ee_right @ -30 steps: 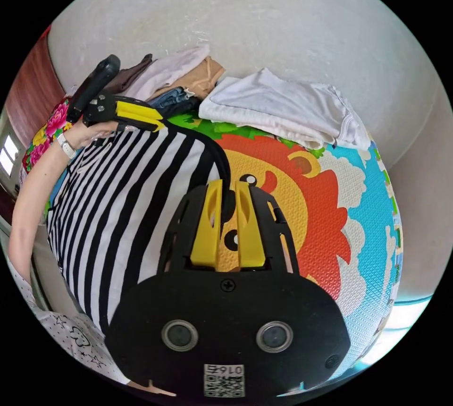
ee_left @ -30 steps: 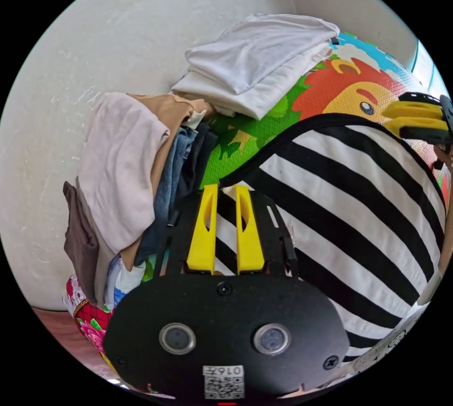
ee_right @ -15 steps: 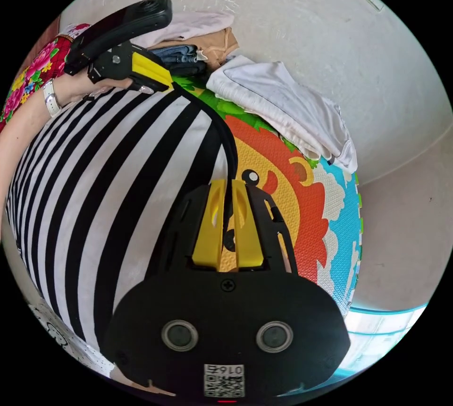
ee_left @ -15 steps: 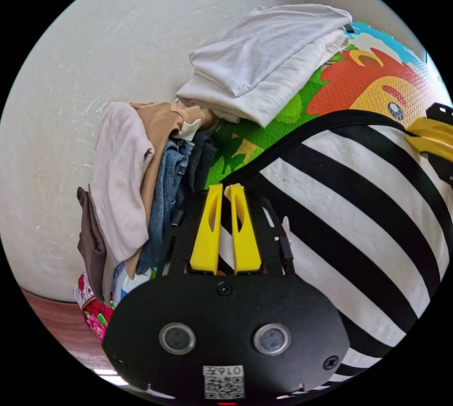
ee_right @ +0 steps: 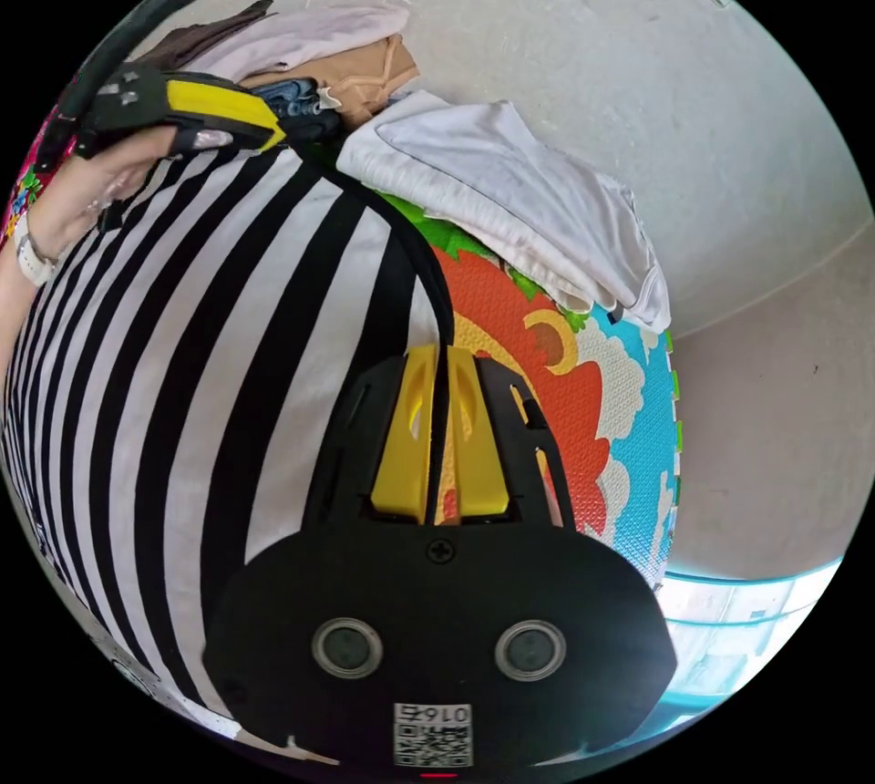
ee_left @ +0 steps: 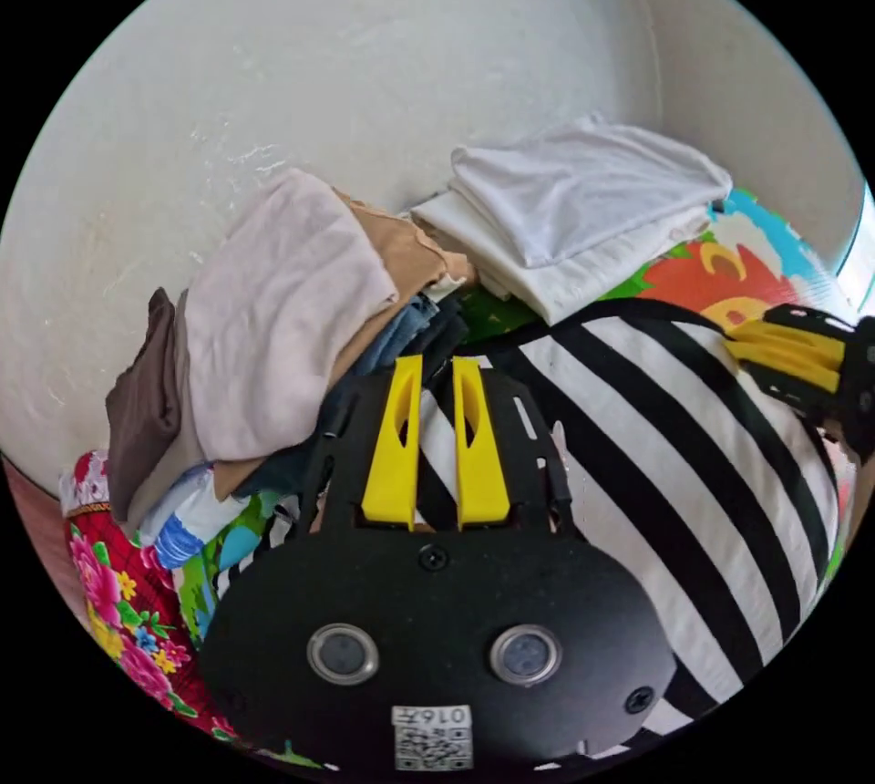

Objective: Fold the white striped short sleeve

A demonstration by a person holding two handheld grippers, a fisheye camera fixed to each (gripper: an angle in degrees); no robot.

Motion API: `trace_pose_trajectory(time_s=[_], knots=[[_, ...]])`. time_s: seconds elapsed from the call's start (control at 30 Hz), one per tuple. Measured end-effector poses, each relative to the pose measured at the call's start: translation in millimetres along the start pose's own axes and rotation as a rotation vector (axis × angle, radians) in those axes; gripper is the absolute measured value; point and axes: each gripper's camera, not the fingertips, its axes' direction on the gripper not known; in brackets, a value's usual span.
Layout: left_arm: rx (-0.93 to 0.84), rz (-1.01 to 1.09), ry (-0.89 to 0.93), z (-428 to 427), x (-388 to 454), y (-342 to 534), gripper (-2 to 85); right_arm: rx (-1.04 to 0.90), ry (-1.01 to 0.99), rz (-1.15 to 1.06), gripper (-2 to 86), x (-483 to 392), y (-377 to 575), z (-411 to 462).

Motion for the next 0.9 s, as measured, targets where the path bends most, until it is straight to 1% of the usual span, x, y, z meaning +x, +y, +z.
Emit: trace_pose_trajectory(time_s=[0.07,0.13,0.17,0.2,0.23,0.27,0.3,0.33,0.4,0.43,0.47,0.5,0.53,0.57,0.6,0.7,0.77,0.83,0.9], knots=[[0.04,-0.026,0.081,-34.1,-32.3,26.9,5.5,0.02,-0.009,0.017,1.0,5.5,7.5,-13.5],[0.101,-0.057,0.091,-73.4,-65.4,66.8,5.2,0.06,-0.031,0.032,0.8,13.2,19.3,-27.5],[0.112,-0.097,0.106,-98.1,-89.1,99.6,5.1,0.118,-0.054,0.085,0.5,21.6,31.9,-43.6],[0.107,-0.092,0.136,-120.7,-110.6,134.6,5.2,0.16,-0.061,0.116,0.4,25.3,39.7,-53.4],[0.099,-0.096,0.138,-132.0,-121.9,154.0,5.2,0.252,-0.061,0.16,0.3,30.1,58.0,-75.8],[0.08,-0.13,0.113,-154.4,-144.7,196.3,5.4,0.332,-0.063,0.166,0.3,30.3,77.2,-97.8],[0.061,-0.156,0.071,-176.7,-166.1,240.9,5.8,0.363,-0.069,0.156,0.4,28.9,86.7,-108.0],[0.052,-0.169,0.049,-187.4,-176.2,263.7,6.1,0.404,-0.083,0.115,0.7,23.8,104.5,-126.8],[-0.01,-0.224,-0.035,-224.4,-210.4,354.3,7.4,0.45,-0.094,0.047,1.6,12.1,129.3,-152.0],[-0.024,-0.254,-0.047,-232.3,-218.3,376.4,7.5,0.475,-0.103,0.006,2.4,2.4,143.6,-167.4],[-0.049,-0.341,-0.049,-245.7,-233.5,419.5,7.8,0.484,-0.124,-0.032,3.8,-8.5,155.3,-182.0],[-0.083,-0.427,-0.005,-255.8,-245.9,459.5,8.2,0.49,-0.141,-0.056,4.5,-14.4,160.9,-189.4],[-0.092,-0.465,0.034,-260.0,-250.6,478.5,8.4,0.509,-0.182,-0.116,6.0,-26.8,172.7,-204.3],[-0.106,-0.535,0.125,-266.0,-256.9,514.4,9.1,0.529,-0.22,-0.155,7.1,-37.5,185.7,-218.5],[-0.114,-0.589,0.221,-269.4,-259.1,545.8,9.5,0.537,-0.236,-0.161,7.4,-41.7,192.7,-224.9],[-0.098,-0.7,0.413,-269.2,-252.8,609.8,9.9,0.54,-0.287,-0.124,8.8,-50.4,230.3,-247.1],[-0.088,-0.712,0.451,-267.8,-243.8,631.7,9.7,0.461,-0.344,-0.029,9.4,-38.0,260.5,-251.0],[-0.039,-0.714,0.416,-273.7,-235.6,643.7,8.3,0.376,-0.34,0.08,9.6,-21.4,284.8,-248.1],[-0.045,-0.694,0.334,-281.5,-227.0,648.0,5.8,0.319,-0.307,0.166,9.8,-6.6,312.5,-246.5]])
